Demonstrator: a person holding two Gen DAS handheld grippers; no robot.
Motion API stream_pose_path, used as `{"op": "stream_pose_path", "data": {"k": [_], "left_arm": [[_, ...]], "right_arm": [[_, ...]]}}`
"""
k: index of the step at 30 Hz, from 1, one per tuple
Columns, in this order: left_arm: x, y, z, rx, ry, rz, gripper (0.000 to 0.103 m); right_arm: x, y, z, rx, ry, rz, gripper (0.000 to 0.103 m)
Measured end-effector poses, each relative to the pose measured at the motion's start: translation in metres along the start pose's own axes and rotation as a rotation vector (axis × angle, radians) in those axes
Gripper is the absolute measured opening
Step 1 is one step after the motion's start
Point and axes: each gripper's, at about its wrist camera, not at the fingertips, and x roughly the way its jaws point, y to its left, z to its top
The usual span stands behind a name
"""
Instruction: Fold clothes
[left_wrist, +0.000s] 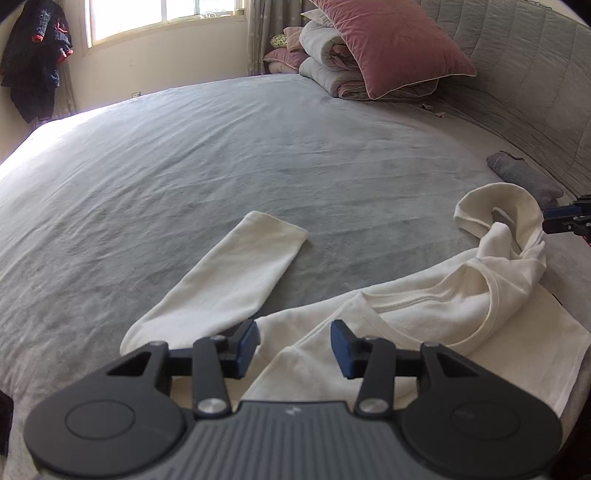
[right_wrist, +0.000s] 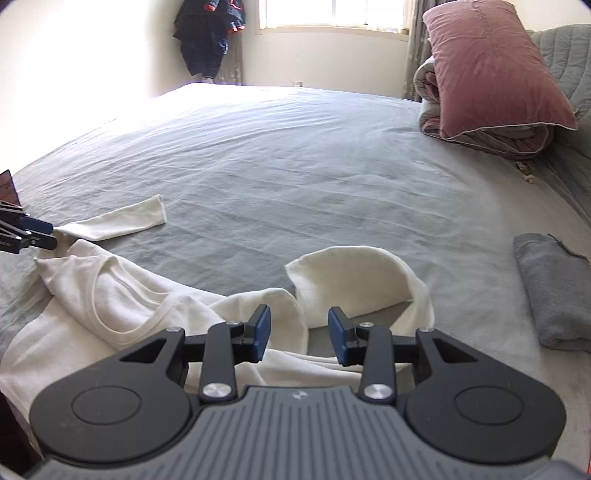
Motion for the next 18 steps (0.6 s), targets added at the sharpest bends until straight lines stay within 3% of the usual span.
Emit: {"op": "stream_pose_path", "data": {"k": [5,18], "left_arm": [[0.022,-0.007,0.003,-0.015,0.029,-0.063,0.045],[0.055,-0.002,-0.009,-0.032,0.121,-0.091,0.044]], "right_arm": [[0.029,0.021,0.006,-0.039,0.071,0.084,0.039],[0.077,0.016,-0.014,-0.036,0.214,0.123,0.039]]}}
